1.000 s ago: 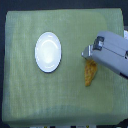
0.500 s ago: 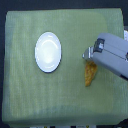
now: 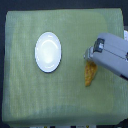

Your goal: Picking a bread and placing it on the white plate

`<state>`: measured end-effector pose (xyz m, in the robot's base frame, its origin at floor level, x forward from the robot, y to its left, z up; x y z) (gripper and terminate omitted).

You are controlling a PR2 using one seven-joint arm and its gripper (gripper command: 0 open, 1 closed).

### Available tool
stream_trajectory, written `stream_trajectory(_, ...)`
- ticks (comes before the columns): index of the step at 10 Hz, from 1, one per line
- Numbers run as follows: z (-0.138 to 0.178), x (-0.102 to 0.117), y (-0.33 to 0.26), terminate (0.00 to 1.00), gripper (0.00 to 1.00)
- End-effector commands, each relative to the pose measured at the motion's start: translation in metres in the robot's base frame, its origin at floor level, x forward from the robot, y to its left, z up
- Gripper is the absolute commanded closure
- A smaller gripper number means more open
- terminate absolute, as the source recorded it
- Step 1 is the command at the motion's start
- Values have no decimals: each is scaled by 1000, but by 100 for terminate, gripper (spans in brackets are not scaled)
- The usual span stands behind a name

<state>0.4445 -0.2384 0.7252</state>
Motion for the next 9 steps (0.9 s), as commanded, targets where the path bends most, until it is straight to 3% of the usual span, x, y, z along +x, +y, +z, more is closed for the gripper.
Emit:
stream_trajectory(1, 14, 1, -3, 0, 100)
stream_trajectory(6, 44, 4, 6, 0, 100)
stream_trajectory(9, 109, 18, 44, 0, 100)
